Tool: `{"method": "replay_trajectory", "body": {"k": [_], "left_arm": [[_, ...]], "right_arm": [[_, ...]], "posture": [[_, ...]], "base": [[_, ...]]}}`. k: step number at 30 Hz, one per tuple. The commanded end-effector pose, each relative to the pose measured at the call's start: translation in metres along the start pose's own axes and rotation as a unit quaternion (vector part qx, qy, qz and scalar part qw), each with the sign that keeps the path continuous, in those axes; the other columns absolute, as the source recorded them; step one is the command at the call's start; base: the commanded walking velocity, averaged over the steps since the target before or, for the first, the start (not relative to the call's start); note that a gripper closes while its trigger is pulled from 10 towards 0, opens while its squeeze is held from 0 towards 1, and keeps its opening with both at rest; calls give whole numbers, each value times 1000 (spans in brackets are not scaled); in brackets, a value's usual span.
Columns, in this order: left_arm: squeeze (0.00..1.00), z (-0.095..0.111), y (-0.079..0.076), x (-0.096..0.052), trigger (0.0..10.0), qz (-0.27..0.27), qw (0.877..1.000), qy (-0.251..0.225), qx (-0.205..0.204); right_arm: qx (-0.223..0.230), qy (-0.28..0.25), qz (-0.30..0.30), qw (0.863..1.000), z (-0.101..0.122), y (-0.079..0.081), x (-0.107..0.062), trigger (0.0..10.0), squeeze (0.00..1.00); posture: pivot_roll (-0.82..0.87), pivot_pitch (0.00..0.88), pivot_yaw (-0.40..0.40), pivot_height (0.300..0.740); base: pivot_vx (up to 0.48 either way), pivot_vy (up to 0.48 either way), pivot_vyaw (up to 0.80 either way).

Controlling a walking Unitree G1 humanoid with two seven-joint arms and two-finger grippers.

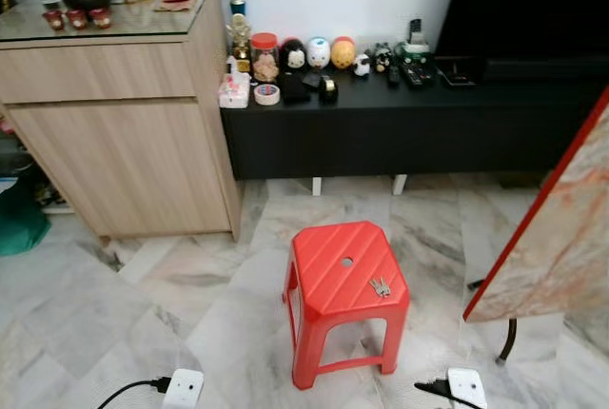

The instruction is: Hang keys on a hook

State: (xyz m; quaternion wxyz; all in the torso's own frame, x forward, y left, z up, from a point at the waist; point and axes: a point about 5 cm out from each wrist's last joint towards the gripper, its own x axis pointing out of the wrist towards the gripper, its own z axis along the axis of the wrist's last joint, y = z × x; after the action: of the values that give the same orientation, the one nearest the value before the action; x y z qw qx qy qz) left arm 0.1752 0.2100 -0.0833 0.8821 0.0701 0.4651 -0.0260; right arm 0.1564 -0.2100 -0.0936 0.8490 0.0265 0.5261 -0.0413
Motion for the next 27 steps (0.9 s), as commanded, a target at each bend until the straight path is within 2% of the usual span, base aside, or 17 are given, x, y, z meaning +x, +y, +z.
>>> {"method": "replay_trajectory", "body": {"k": [1,11,14,17,20,27], "left_arm": [[0,-2,-1,0,10000,-2,1000,3,0],[0,2,-2,0,10000,-4,1000,-2,-3],[0,3,-2,1,10000,-5,1000,-4,-4],[0,3,-1,1,10000,-5,1000,-4,-3],[0,3,-1,1,10000,-5,1000,-4,-3],[0,3,-1,1,10000,-5,1000,-4,-3]], "right_arm": [[-2,-3,-4,1000,3,-4,0,10000,0],[-4,-4,-1,1000,3,-3,0,10000,0],[-17,-8,2,1000,4,-3,0,10000,0],[-17,-9,1,1000,4,-2,0,10000,0],[-14,-9,2,1000,4,-2,0,10000,0],[5,-11,-1,1000,3,-2,0,10000,0]], "posture": [[23,0,-7,740],[23,0,-5,740],[23,0,-2,740],[23,0,-1,740],[24,0,-1,740],[24,0,-1,740]], "base": [[0,0,0],[54,0,0],[0,0,0],[0,0,594],[244,0,681],[259,0,0]]}}
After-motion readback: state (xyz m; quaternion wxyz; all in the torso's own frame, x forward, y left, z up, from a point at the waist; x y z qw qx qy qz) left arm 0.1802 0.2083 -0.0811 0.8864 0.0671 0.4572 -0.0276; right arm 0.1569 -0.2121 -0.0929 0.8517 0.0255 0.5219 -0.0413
